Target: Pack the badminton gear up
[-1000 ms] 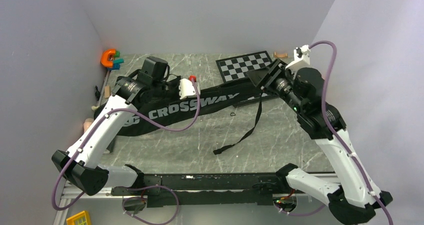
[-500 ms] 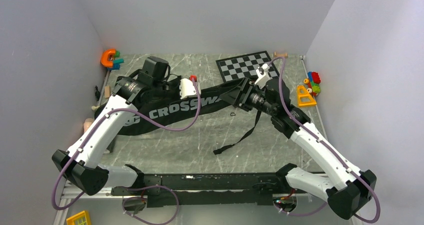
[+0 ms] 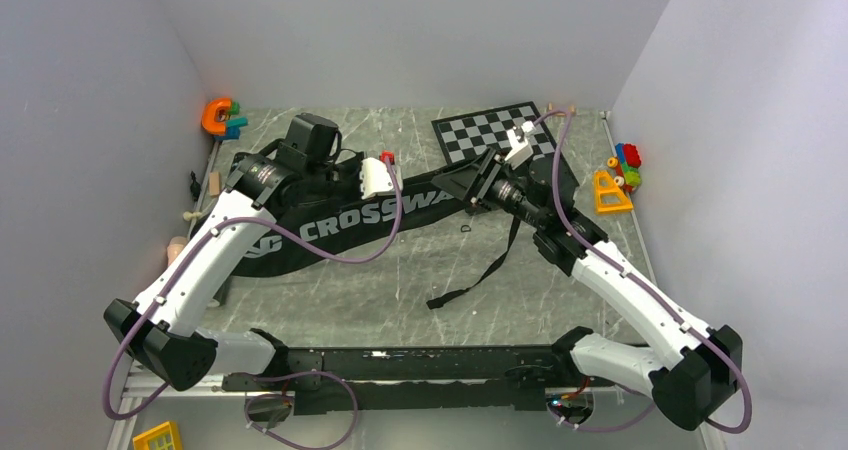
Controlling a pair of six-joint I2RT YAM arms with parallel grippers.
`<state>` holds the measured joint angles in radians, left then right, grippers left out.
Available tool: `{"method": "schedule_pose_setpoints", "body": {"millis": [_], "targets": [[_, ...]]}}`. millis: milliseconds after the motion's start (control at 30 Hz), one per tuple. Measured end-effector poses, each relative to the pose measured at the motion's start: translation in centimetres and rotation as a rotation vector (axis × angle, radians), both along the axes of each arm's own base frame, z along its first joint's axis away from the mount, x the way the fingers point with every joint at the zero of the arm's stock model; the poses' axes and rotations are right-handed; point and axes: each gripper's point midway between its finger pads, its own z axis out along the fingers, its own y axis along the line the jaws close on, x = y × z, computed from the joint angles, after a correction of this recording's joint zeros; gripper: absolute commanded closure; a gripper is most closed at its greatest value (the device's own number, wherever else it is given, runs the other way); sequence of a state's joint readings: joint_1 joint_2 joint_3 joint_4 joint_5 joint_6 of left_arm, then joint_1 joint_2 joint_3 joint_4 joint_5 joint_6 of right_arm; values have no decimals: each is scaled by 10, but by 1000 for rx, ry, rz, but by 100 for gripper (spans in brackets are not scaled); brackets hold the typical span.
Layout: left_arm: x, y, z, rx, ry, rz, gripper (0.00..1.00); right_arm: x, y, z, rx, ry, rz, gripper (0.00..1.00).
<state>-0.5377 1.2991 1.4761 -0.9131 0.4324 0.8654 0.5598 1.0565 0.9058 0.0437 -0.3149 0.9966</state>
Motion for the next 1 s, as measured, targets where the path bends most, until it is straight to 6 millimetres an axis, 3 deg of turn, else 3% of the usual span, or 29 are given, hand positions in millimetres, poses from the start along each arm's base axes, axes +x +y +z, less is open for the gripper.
{"method": "schedule_pose_setpoints", "body": {"millis": [433, 633, 1000], "targets": [[-2, -2, -1, 2, 4, -8, 100, 3, 6, -3, 44, 7, -12, 75], [-3, -2, -1, 3, 4, -9, 100, 5, 5, -4, 52, 11, -28, 100], [-4, -4, -1, 3, 4, -16, 100, 1, -4, -3, 39, 12, -52, 100]]}}
